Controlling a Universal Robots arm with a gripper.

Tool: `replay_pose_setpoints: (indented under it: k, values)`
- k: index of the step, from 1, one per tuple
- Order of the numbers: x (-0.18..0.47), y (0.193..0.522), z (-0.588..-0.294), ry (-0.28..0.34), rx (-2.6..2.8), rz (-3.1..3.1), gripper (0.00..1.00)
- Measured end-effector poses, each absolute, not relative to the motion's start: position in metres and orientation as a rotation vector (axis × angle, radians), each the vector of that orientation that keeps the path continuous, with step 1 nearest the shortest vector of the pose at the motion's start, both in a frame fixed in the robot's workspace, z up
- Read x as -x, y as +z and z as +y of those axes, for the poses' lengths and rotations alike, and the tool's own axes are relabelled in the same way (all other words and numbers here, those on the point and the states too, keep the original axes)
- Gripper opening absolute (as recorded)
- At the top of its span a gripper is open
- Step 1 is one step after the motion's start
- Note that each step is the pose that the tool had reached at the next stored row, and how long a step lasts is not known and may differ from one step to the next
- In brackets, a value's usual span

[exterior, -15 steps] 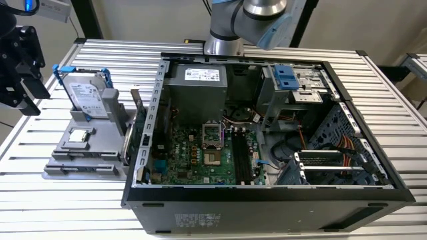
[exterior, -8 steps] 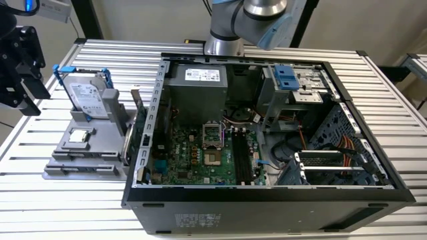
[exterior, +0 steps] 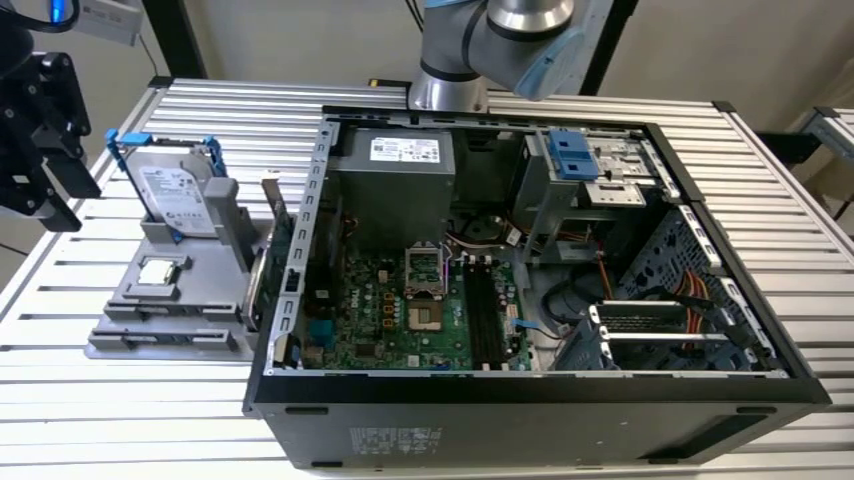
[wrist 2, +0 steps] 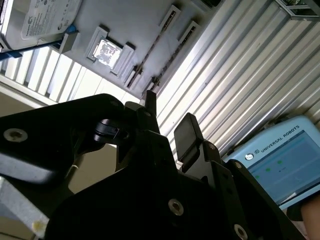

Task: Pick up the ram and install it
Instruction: 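Pick up the ram and move it above insertion slot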

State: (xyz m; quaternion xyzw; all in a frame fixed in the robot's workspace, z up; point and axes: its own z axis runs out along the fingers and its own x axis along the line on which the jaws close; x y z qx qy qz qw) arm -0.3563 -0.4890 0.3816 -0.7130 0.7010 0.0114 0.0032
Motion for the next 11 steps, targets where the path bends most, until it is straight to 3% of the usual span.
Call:
replay_pose_setpoints:
  k: [11]
  values:
    - [0.3563,0.3769,-0.4891,0.035,2.227,2.206,1.0]
